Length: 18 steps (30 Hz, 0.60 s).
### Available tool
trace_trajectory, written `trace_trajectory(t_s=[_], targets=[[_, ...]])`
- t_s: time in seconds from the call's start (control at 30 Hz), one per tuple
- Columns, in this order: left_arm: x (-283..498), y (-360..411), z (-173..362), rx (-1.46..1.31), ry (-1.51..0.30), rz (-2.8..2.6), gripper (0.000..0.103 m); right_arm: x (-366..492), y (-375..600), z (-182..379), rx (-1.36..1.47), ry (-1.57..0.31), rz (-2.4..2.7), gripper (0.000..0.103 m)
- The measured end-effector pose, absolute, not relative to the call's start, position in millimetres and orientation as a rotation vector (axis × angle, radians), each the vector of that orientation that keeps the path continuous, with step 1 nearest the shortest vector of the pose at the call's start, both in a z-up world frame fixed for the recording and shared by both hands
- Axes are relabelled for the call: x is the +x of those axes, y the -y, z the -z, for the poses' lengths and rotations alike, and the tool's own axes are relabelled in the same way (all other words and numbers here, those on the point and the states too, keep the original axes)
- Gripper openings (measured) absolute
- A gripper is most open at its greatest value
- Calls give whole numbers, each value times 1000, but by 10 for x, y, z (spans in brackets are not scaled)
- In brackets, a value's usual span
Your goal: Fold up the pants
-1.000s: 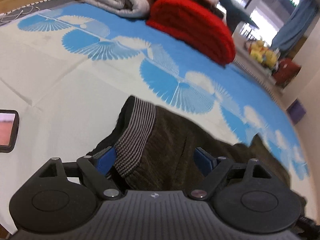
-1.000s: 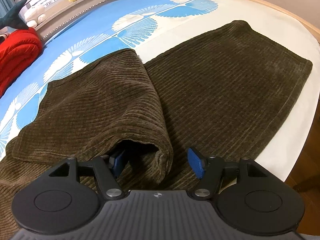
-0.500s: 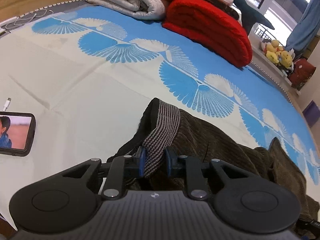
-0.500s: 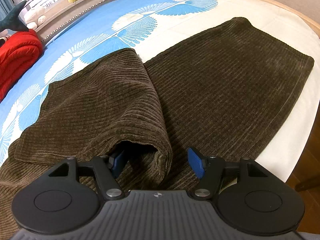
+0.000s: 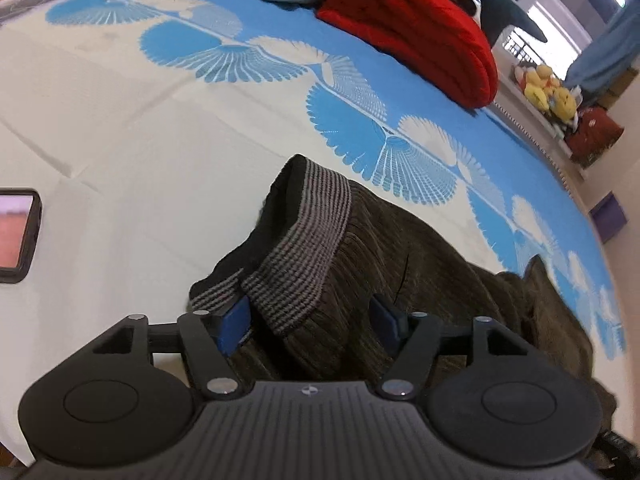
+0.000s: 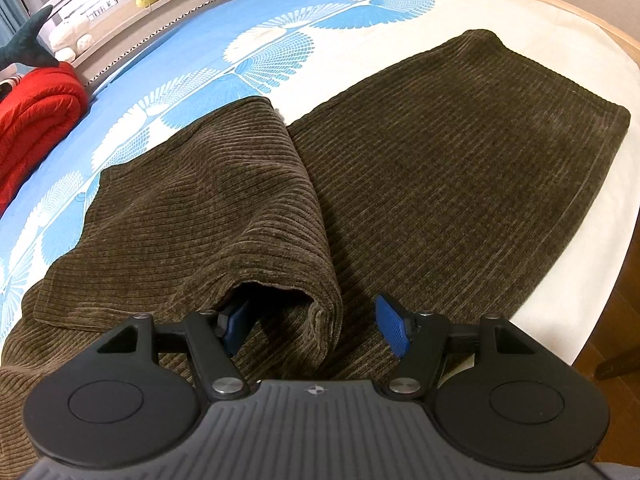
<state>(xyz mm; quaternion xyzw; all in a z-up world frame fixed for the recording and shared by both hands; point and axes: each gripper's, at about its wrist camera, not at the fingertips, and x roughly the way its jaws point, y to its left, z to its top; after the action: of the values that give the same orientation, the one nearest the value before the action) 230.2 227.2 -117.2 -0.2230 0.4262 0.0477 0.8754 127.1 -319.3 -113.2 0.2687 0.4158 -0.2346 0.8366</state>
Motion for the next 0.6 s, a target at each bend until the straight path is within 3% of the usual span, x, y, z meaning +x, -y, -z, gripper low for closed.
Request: trace_trajectory(t_s=[0.03,0.1,0.27,0.43,0.6], targets=[[2287,-2220,1135,-418,-862,-122,35,1272,3197,1131,569,-881,495,68],[2231,-2168,1040,-379,-809,-124,28,1274,3201,1131,572,-882,495,68],[1872,-2254,770,-436,-724,-89,27,1273,3209,1133,574,-881,494,68],[2123,-2566,1282,-553,-968,-136,26,1287,3212,1138,553,-879,504,68],[2122,-2469,1248,-460,-948,-122,29,1306,3249,1096,539,-866,549,71]])
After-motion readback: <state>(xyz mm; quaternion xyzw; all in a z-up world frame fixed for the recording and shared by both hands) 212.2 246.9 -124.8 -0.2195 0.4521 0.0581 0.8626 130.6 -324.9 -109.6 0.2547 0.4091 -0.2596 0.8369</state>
